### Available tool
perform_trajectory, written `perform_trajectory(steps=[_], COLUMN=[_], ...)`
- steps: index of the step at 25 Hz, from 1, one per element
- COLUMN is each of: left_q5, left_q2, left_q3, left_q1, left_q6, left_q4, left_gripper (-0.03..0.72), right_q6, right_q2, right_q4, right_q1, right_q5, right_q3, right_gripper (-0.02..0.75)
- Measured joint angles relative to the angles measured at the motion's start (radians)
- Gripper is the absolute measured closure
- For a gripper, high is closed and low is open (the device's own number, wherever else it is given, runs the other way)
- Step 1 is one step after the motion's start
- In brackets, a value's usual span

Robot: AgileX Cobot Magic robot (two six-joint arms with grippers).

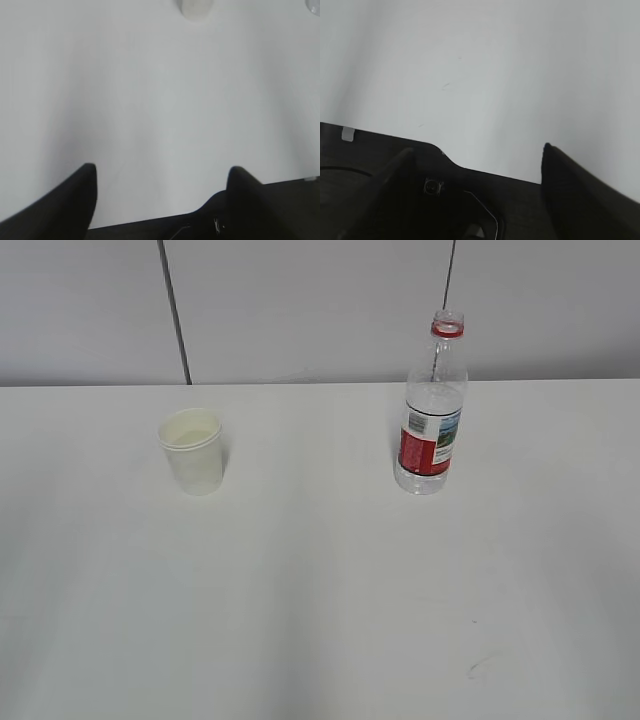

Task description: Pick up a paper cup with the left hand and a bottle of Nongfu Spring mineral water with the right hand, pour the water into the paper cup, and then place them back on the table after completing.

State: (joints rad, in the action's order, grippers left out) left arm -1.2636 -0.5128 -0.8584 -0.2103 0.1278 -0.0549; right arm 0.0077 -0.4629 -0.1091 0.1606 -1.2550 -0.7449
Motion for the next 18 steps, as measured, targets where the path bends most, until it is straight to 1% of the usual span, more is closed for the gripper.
perform_trajectory(steps=[11,14,18], left_q5=[-0.012,-0.016,-0.028], left_q2=[0.336,0.416,0.519], left_q3=[0.112,0.150,0.164], left_q1=[0.000,0.000,0.000], left_q6=[-0.043,-0.053,-0.053], left_q4=[0.008,0.008,0.023], left_gripper=[0.210,0.210,0.210], right_q6=[-0.076,-0.081,-0.089], right_q2=[0.347,0.415,0.476], right_q4=[0.002,0.002,0.002], right_q1=[0.000,0.000,0.000], right_q5=[-0.012,-0.014,-0.019], right_q3=[0.083,0.102,0.135], right_gripper=[0.169,0.169,0.169])
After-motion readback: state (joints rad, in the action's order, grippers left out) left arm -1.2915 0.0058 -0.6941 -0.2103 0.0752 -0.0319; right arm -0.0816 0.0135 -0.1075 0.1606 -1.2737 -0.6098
